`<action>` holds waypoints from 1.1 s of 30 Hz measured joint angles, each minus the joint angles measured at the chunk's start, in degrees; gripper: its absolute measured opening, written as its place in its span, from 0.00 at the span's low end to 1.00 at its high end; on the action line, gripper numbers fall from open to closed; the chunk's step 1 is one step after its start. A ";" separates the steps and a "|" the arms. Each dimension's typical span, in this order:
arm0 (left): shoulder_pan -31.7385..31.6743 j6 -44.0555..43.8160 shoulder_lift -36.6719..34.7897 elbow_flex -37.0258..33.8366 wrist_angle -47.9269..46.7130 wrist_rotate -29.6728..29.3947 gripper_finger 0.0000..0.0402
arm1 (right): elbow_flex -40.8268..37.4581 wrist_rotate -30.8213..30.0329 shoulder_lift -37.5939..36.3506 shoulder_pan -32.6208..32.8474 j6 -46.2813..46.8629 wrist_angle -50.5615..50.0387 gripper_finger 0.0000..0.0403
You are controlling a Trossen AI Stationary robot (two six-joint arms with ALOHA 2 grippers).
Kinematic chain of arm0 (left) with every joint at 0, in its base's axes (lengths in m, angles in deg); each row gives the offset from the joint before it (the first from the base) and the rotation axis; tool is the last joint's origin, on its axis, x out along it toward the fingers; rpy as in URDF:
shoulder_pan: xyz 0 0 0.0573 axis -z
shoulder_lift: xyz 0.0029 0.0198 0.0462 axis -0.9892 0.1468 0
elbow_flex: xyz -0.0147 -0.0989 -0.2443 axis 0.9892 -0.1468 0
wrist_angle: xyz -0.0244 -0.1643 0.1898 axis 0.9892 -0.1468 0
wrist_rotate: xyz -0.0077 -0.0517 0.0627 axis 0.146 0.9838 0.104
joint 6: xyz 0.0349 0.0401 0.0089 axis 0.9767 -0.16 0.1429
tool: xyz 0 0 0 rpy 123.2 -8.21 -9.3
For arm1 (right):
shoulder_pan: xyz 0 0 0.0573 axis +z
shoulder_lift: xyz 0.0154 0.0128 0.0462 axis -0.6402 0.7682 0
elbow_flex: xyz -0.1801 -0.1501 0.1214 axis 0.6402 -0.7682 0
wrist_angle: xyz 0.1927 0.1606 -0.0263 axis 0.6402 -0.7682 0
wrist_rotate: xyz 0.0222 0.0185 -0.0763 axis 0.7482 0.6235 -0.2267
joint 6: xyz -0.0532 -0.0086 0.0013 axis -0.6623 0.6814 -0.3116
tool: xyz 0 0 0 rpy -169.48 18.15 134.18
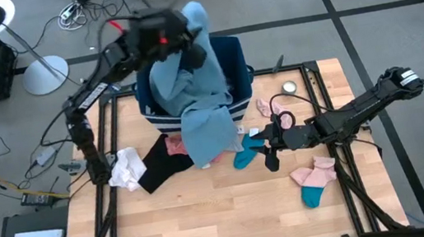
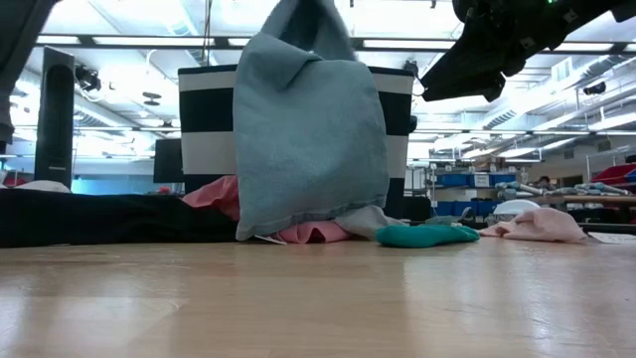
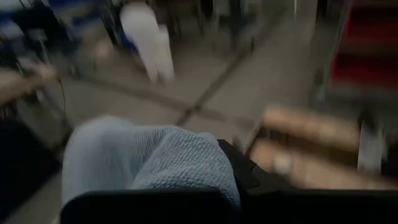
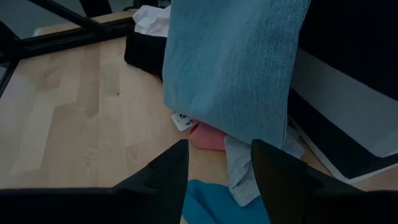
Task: Sort clothes
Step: Put the blue jeans into the blue bin
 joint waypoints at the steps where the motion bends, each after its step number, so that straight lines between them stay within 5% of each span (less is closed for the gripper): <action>1: -0.04 -0.04 0.69 -0.09 -2.42 0.02 0.00 | 0.00 0.00 0.00 0.00 0.00 -0.04 0.44; 6: -0.03 -0.76 2.85 -2.25 -10.99 0.30 0.00 | 0.00 0.00 0.00 0.00 0.00 -0.33 0.44; 11: 0.07 -2.75 3.69 -10.92 -12.03 6.58 0.00 | 0.00 0.00 0.00 0.00 0.00 -0.34 0.44; 23: -1.95 -9.94 2.94 -44.84 15.96 18.16 0.01 | 0.00 1.20 0.00 0.04 0.22 -0.31 0.44; 33: -3.74 -14.88 3.13 -50.09 24.86 19.06 0.01 | 0.00 1.26 0.00 0.02 0.23 -0.24 0.44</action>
